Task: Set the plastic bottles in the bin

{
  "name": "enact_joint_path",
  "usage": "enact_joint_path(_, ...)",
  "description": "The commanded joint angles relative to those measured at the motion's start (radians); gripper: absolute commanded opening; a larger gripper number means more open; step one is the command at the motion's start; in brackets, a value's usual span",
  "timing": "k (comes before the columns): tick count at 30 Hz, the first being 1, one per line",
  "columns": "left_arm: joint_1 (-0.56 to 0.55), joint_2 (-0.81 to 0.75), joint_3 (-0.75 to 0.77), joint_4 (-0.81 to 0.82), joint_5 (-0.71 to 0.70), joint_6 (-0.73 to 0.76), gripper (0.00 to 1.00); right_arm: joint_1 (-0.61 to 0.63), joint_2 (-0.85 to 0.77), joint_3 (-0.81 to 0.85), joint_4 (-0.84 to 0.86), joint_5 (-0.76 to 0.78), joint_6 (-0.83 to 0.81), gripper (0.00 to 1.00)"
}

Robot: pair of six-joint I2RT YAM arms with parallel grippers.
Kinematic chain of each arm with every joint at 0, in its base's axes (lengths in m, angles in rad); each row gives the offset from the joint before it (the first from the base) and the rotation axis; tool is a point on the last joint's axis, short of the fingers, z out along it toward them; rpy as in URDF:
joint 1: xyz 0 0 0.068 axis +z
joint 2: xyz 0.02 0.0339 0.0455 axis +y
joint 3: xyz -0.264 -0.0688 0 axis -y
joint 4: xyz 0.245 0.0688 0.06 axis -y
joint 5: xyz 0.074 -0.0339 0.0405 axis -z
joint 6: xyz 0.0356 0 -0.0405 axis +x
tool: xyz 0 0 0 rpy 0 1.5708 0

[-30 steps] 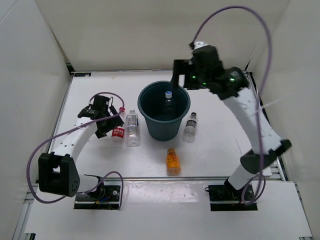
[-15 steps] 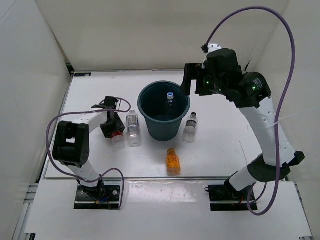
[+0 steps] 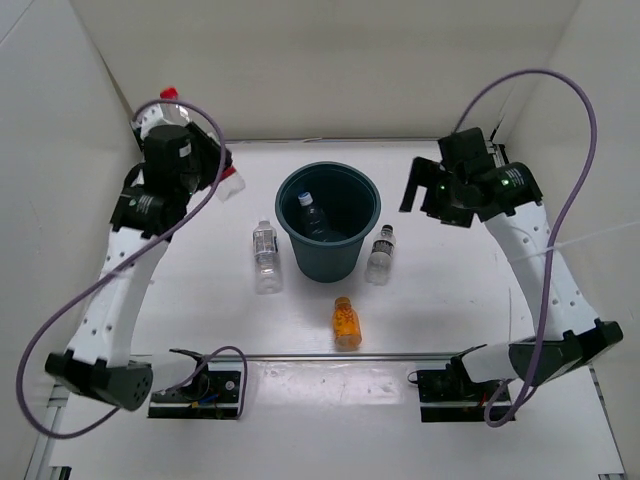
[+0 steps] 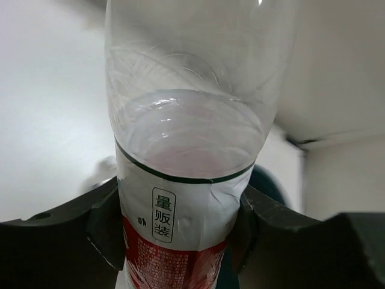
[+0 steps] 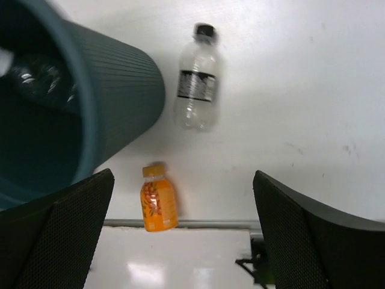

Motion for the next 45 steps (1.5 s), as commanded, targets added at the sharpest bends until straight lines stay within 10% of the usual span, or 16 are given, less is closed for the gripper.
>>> enact_joint_path(1,-0.060,0.020,0.038,0.129,0.109,0.046,0.64,-0.132,-0.066,-0.119,0.067,-0.132,0.085,1.00)
enact_joint_path(15,-0.548,0.350,0.243,0.186,-0.108,0.264,0.80,-0.249,-0.022,-0.244,0.108,-0.281,0.156,1.00)
enact_joint_path(16,-0.560,0.336,0.243,0.186,-0.168,0.264,1.00,-0.258,-0.022,-0.253,0.108,-0.281,0.167,1.00)
enact_joint_path(28,-0.593,-0.054,0.085,0.177,-0.447,0.272,1.00,-0.310,0.067,-0.563,0.358,-0.485,0.184,1.00)
enact_joint_path(42,-0.583,-0.415,-0.300,-0.303,-0.570,-0.148,1.00,-0.213,0.520,-0.436,0.521,-0.451,0.118,1.00)
enact_joint_path(45,-0.583,-0.434,-0.328,-0.355,-0.570,-0.185,1.00,-0.204,0.583,-0.387,0.498,-0.441,0.105,0.87)
